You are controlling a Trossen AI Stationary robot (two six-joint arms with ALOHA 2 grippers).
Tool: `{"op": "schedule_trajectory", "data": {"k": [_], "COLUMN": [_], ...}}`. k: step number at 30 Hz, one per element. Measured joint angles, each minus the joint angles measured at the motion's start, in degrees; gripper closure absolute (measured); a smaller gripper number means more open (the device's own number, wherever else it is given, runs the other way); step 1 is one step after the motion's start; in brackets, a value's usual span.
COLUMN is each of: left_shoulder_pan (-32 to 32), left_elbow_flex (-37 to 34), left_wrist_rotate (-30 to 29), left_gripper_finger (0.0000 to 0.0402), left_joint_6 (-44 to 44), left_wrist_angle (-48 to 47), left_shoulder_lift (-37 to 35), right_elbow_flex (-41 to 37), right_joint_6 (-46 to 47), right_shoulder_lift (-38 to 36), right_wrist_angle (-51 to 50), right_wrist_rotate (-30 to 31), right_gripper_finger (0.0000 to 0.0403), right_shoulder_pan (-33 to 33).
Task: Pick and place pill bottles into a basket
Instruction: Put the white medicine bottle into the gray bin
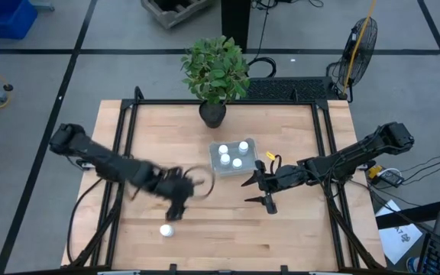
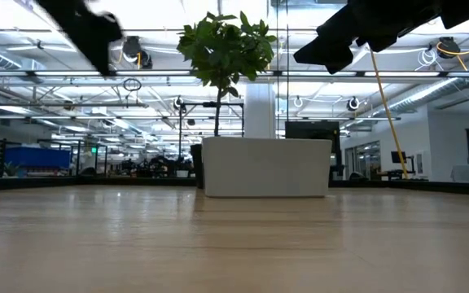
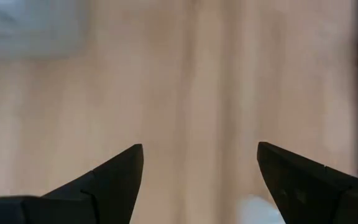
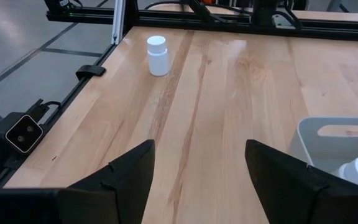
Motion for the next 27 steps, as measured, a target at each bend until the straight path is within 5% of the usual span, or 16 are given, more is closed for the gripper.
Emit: {"op": "schedule_trajectory", "data": {"k": [6, 12, 19, 27], "left_shoulder_pan": [-15.6, -24.2, -25.9, -25.5], "left_elbow_flex": [0.0, 0.0, 0.0, 0.0], "left_wrist_rotate": [-6.2, -12.7, -15.4, -9.4], "left_gripper_finger": [0.0080, 0.0080, 0.0080, 0.0080], "left_joint_6": [-16.4, -30.9, -38.3, -39.3], "left_wrist_angle": [-1.1, -5.4, -6.0, -6.9], "left_shoulder_lift": [0.3, 0.4, 0.8, 6.1], "right_elbow_flex": [0.0, 0.0, 0.0, 0.0], "right_joint_6": [1.2, 1.8, 0.2, -0.2], "right_shoulder_lift": [0.0, 0.0, 0.0, 0.0], "right_wrist_angle": [-0.1, 0.7, 0.8, 0.7], "right_wrist_rotate": [0.1, 0.1, 0.2, 0.2], "right_gripper_finger": [0.0161, 0.0161, 0.0161, 0.0161], "right_shoulder_pan": [0.9, 1.5, 1.4, 1.4]}}
